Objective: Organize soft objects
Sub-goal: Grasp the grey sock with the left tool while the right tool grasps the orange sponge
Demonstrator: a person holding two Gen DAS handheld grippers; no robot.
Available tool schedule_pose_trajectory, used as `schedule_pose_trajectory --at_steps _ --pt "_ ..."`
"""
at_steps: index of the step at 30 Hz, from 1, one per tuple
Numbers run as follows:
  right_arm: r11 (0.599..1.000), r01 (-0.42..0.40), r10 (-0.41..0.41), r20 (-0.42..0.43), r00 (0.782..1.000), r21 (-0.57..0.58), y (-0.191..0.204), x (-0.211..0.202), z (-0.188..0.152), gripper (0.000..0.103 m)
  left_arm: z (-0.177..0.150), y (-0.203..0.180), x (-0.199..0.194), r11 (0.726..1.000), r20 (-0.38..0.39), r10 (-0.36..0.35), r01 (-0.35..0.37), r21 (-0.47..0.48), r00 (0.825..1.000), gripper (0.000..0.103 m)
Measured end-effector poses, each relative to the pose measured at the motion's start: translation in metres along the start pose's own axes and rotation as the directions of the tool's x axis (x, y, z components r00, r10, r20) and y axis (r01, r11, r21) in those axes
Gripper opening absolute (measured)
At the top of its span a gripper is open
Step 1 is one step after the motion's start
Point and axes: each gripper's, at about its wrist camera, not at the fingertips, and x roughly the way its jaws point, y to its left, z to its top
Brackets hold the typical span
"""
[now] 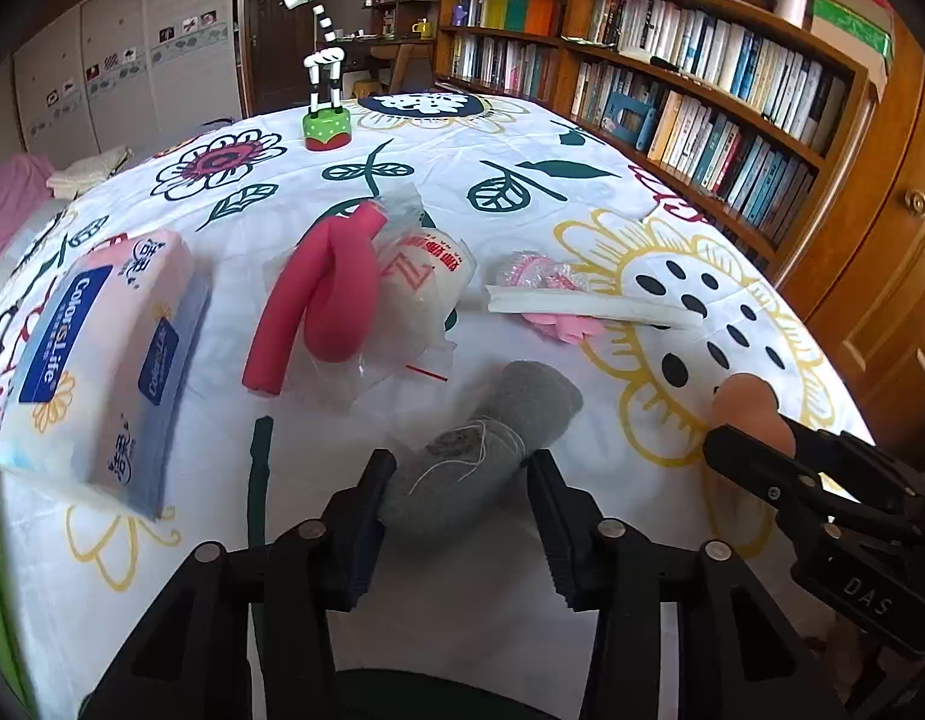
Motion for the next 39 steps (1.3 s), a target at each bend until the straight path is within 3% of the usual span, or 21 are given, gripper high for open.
schedule_pose_trajectory --at_steps 18,39 --pt "1.0 -0.012 0.011 0.035 0.999 0.02 0.002 -0.014 0.002 0.047 -0.003 0.0 -0.03 1.0 0.055 -0.021 0.022 -0.013 0.998 0.038" --pt "0.996 -0.081 0.082 0.062 0.995 -0.033 0.047 -0.025 0.004 0.047 -0.022 0.044 -0.069 0.992 0.115 0.061 -0.047 -0.12 0.991 0.038"
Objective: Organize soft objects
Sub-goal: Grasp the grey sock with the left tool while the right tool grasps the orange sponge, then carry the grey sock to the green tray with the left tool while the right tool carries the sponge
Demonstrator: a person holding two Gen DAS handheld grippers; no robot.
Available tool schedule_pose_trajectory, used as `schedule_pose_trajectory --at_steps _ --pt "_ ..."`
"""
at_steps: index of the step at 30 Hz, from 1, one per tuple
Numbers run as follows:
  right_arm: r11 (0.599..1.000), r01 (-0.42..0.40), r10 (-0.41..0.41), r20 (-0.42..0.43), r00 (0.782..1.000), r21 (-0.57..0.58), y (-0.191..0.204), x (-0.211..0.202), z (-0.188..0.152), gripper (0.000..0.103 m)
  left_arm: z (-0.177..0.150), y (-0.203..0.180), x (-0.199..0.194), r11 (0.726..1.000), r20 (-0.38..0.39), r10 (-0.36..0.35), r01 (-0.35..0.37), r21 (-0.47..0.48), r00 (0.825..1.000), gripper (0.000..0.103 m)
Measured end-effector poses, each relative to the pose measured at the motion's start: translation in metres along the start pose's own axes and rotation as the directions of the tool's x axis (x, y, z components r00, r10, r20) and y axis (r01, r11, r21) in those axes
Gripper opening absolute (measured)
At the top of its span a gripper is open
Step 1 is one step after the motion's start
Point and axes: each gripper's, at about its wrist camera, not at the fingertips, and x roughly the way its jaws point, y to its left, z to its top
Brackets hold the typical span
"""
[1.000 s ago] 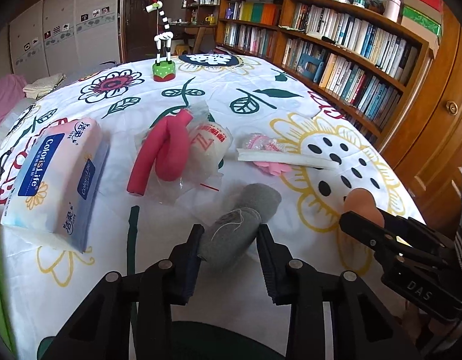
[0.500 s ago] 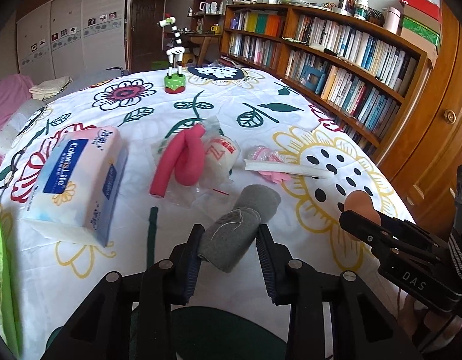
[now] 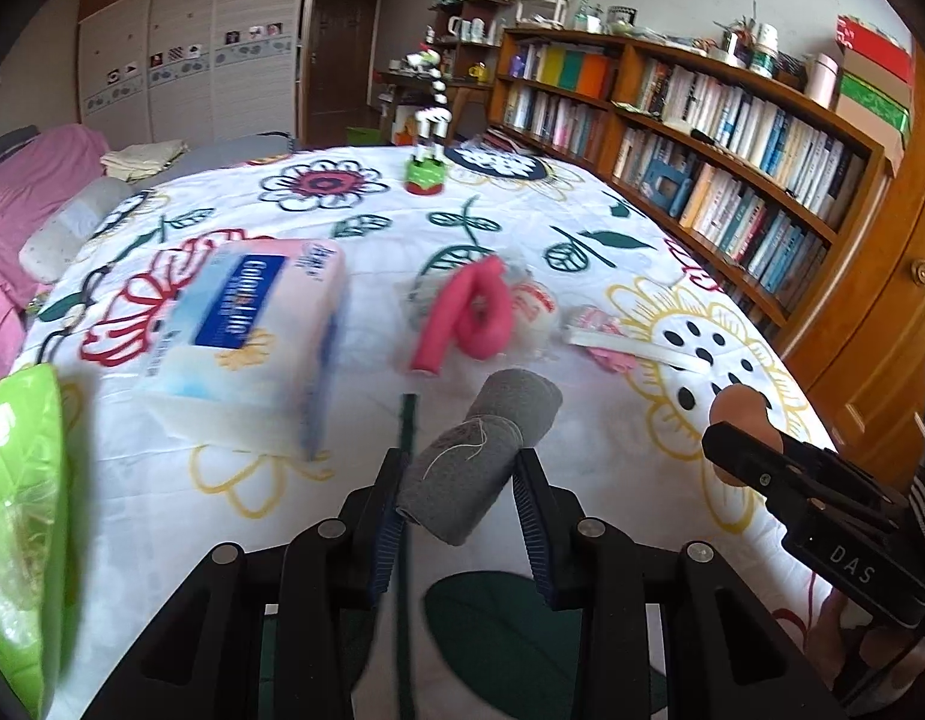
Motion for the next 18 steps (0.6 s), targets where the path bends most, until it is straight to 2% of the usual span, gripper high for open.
schedule_pose_trajectory --at_steps 9,18 --pt "0.995 -0.072 0.071 -0.013 0.997 -0.067 0.046 0.01 0.001 0.047 -0.004 0.042 -0.027 0.994 0.055 0.079 -0.074 -0.078 0.995 0.038" --pt "0.983 -0.129 0.125 -0.038 0.991 -0.129 0.089 0.021 -0.001 0.047 -0.012 0.097 -0.052 0.969 0.098 0.187 -0.167 -0.179 0.977 0.038"
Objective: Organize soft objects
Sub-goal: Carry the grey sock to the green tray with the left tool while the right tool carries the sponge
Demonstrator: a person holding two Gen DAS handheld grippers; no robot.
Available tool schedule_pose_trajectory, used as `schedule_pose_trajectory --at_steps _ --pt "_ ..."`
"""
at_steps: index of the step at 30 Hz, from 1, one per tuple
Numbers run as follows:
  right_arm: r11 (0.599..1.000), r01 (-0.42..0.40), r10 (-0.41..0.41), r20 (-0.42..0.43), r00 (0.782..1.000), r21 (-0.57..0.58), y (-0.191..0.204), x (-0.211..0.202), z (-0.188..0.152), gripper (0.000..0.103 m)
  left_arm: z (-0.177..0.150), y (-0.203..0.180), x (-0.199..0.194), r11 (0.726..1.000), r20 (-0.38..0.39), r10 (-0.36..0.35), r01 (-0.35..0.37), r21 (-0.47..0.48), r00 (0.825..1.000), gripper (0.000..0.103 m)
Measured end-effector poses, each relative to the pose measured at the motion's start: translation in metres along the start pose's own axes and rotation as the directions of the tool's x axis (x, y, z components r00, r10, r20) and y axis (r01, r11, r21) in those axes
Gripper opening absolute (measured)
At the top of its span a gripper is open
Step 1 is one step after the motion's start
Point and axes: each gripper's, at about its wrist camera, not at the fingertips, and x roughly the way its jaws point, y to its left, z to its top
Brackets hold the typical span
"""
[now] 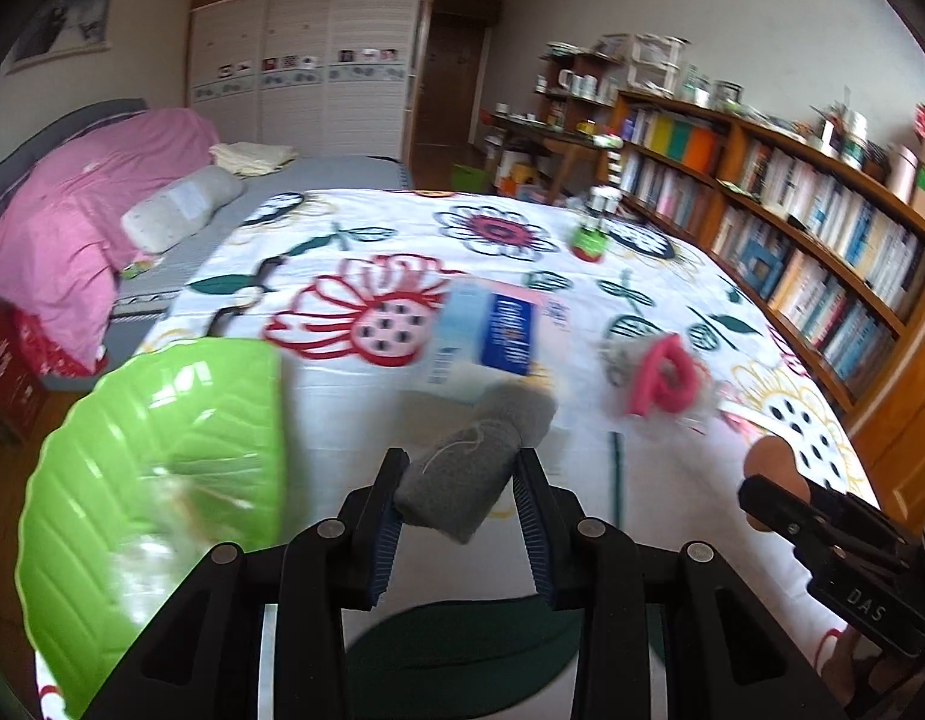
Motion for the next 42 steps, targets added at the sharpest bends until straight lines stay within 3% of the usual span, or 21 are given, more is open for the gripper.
schedule_pose_trajectory --at_steps 8,13,16,18,20,28,32,42 --pt "0.999 -0.028 0.027 -0.019 0.999 -0.041 0.027 0.011 0.001 0.047 -0.001 0.043 -0.008 0.994 0.022 0.084 -0.083 -0.067 0.996 0.038" --pt "0.998 -0.032 0.03 -0.029 0.999 -0.055 0.035 0.016 0.0 0.047 -0.005 0.063 -0.013 0.991 0.013 0.087 -0.085 -0.103 0.996 0.038" --pt "0.998 -0.028 0.027 -0.032 0.999 -0.054 0.037 0.017 0.0 0.047 -0.008 0.058 -0.012 0.995 -0.001 0.046 -0.046 -0.086 0.999 0.042" --pt "0.998 -0.027 0.025 -0.036 0.999 -0.052 0.038 0.019 -0.001 0.047 -0.01 0.051 -0.011 0.998 -0.003 0.025 -0.025 -0.059 1.0 0.055" --pt "0.998 -0.027 0.025 -0.04 0.999 -0.053 0.039 0.02 -0.002 0.047 -0.014 0.039 -0.008 1.0 -0.008 0.001 -0.001 -0.023 1.0 0.057" --pt "0.998 -0.03 0.028 -0.048 0.998 -0.048 0.036 0.022 -0.004 0.047 -0.025 0.016 0.014 0.998 -0.058 -0.041 0.044 0.052 0.997 0.056" --pt "0.998 -0.036 0.034 -0.053 0.998 -0.042 0.034 0.024 -0.006 0.047 -0.029 0.013 0.026 0.997 -0.085 -0.025 0.031 0.071 0.996 0.048" --pt "0.998 -0.044 0.042 -0.058 0.997 -0.036 0.031 0.025 -0.007 0.047 -0.032 0.003 0.037 0.989 -0.088 0.04 -0.026 0.147 0.995 0.047"
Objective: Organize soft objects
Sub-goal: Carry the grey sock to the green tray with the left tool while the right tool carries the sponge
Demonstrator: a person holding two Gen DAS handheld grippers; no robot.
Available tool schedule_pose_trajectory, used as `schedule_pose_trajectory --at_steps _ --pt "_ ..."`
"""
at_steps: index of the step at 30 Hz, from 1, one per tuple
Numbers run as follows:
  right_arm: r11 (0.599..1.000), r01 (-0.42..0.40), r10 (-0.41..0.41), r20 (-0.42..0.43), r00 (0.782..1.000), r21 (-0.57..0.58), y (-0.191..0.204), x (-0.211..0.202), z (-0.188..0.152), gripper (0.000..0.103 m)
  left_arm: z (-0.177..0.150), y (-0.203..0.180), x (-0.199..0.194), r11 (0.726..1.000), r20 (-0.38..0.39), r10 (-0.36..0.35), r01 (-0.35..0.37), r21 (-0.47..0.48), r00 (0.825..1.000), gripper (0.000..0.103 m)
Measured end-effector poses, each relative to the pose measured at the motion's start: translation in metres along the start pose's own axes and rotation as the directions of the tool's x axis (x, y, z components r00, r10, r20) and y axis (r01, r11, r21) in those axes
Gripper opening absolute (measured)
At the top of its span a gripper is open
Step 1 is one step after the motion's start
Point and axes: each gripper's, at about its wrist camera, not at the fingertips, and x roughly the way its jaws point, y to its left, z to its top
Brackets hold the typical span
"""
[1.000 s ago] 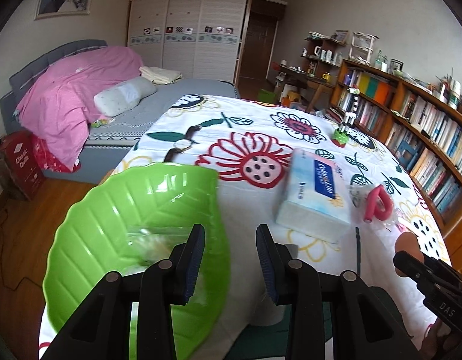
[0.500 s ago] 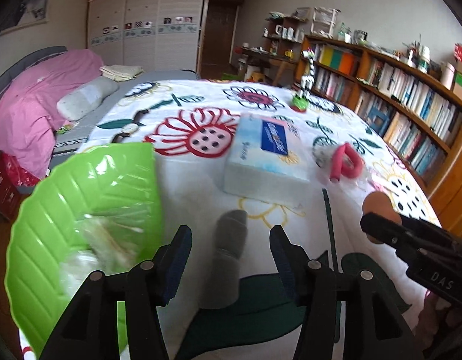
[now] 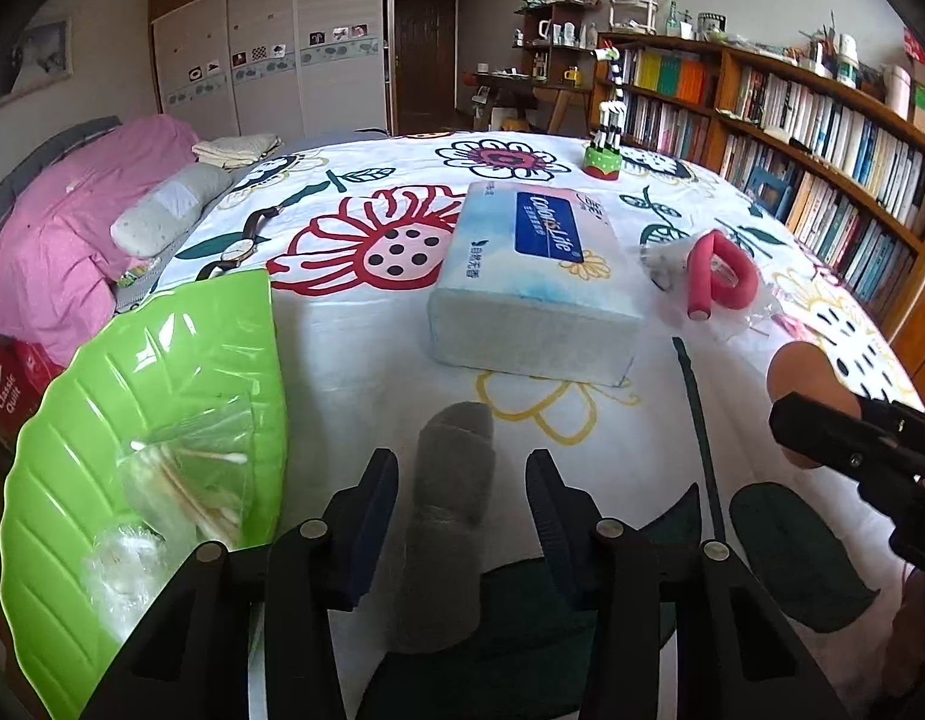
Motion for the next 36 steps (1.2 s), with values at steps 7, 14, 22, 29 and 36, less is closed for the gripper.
schedule_pose_trajectory --at_steps 7,14,22,29,36 --pt "1.0 0.0 0.0 -0.002 1.0 0.008 -0.002 0.001 -0.002 0.047 0.0 -0.004 -0.004 1.0 0.013 -0.005 0.005 0.025 1.0 0.027" --pt "1.0 -0.005 0.005 0.001 1.0 0.009 -0.002 -0.001 -0.002 0.047 0.002 -0.012 -0.001 0.999 0.004 -0.035 0.034 0.035 0.999 0.027" --pt "1.0 -0.014 0.014 -0.008 1.0 0.013 -0.004 0.001 -0.005 0.047 0.001 -0.012 0.01 0.999 -0.022 0.005 -0.005 0.042 1.0 0.035" --pt "1.0 -0.004 0.004 0.001 1.0 0.013 -0.005 -0.005 -0.004 0.047 0.003 -0.004 0.001 1.0 -0.002 -0.018 0.018 -0.013 1.0 0.026" --pt "1.0 -0.003 0.003 0.008 1.0 -0.007 0.003 -0.005 0.001 0.047 0.012 0.011 -0.034 0.995 0.083 -0.054 0.061 -0.076 0.995 0.025"
